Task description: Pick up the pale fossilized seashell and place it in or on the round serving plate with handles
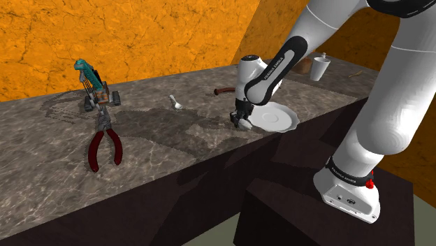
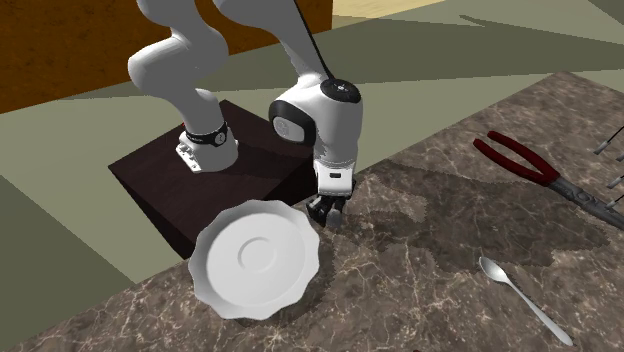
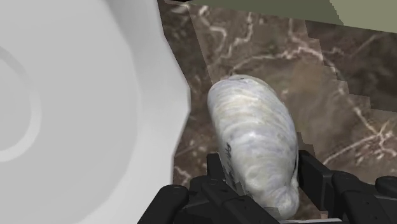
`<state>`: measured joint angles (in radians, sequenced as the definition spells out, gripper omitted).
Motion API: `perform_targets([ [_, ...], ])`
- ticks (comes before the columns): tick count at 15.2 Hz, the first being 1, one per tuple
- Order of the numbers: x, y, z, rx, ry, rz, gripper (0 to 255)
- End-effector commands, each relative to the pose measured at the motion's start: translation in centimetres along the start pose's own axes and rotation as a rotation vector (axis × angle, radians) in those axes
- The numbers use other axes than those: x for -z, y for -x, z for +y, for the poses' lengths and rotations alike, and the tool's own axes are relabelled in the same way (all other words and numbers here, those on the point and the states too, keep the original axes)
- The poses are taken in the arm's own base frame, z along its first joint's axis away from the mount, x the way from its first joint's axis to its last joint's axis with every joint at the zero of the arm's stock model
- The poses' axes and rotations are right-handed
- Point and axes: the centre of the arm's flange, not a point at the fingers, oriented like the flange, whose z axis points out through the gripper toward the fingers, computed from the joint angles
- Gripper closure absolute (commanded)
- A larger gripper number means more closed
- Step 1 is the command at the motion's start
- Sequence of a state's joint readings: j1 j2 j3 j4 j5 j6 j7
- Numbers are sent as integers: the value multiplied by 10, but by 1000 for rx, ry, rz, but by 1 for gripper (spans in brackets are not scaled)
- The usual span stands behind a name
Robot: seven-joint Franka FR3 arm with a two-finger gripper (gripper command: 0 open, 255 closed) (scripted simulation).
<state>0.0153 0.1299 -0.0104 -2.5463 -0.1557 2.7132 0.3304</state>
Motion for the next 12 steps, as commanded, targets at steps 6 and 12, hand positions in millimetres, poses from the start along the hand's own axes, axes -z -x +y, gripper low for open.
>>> perform_targets([
  [6, 16, -1, 1, 0, 0, 0, 255],
  [12, 47, -2, 3, 0, 0, 0, 255],
])
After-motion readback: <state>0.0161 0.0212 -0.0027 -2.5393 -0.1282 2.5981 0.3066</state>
